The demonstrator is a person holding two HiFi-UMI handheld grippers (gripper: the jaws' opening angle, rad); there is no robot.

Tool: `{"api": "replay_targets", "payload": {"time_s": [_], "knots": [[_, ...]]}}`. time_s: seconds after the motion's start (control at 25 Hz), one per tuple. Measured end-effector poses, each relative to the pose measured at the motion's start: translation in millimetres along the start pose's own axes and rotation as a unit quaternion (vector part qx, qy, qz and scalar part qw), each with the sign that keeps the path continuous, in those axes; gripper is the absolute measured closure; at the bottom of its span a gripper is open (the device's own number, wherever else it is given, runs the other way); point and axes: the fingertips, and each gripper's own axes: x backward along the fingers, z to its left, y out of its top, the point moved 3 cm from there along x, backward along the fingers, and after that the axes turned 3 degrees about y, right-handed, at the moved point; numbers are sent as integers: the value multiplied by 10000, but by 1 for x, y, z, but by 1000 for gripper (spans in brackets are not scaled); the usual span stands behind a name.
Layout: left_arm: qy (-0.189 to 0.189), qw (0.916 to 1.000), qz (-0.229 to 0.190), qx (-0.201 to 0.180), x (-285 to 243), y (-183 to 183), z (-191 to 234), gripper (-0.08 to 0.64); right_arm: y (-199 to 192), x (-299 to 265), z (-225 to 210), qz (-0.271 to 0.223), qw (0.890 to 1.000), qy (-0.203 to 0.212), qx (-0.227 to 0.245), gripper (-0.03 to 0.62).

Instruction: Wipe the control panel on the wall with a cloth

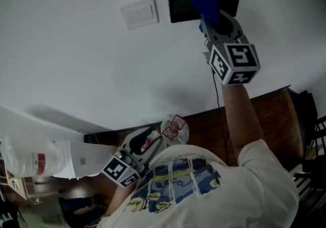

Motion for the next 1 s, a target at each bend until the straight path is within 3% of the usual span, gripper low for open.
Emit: {"api": "replay_targets", "payload": {"time_s": [0.52, 1.0], "knots": [[229, 9996, -23, 147, 49, -6, 16, 419, 0, -29, 96, -15, 9980, 620, 72, 503], [177, 9995, -79, 240, 84, -16, 17, 419, 1, -19, 113, -77, 9953, 941, -211, 503]]}}
